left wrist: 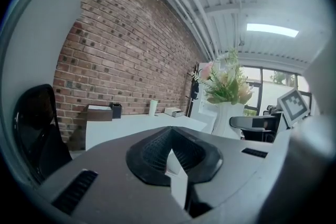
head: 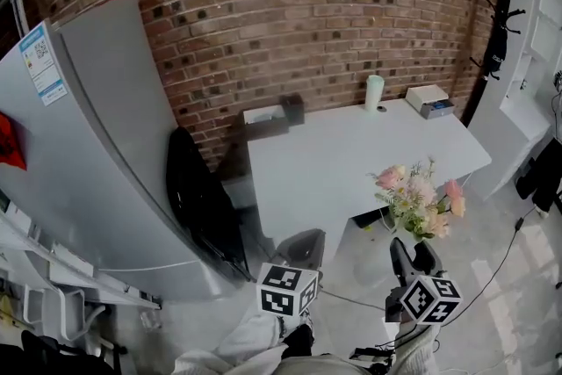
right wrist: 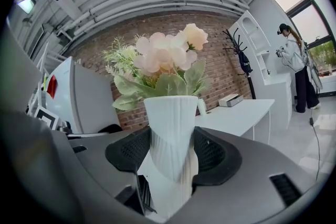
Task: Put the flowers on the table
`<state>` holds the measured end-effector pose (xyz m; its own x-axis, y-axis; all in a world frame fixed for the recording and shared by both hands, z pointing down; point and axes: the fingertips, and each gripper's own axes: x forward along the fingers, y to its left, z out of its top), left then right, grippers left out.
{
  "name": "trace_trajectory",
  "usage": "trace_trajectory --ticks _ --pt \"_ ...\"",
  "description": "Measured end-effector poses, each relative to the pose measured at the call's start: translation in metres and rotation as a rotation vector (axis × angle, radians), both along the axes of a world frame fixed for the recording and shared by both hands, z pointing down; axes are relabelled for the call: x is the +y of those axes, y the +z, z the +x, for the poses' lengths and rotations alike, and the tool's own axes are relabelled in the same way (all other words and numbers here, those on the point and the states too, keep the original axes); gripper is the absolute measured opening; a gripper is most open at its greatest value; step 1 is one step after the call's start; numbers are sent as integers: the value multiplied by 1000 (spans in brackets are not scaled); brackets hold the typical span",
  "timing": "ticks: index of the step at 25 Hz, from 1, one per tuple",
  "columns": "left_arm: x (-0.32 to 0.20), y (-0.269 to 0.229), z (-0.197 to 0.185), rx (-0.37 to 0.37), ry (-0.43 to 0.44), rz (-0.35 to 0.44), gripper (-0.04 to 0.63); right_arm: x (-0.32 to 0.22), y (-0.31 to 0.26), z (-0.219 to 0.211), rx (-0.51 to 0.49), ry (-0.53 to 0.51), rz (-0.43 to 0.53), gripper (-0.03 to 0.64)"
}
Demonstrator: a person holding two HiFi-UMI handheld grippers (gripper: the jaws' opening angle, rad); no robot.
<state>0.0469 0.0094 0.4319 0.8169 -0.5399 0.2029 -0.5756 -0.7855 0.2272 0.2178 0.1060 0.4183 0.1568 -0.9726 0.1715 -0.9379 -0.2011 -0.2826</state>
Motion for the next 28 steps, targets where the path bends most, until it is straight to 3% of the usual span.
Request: trace_trajectory --ticks 13,28 --pt "-116 -17 51 18 20 18 6 -113 -22 45 27 4 18 262" --pt "-197 -5 82 35 26 -13 6 -190 -18 65 36 -10 8 262"
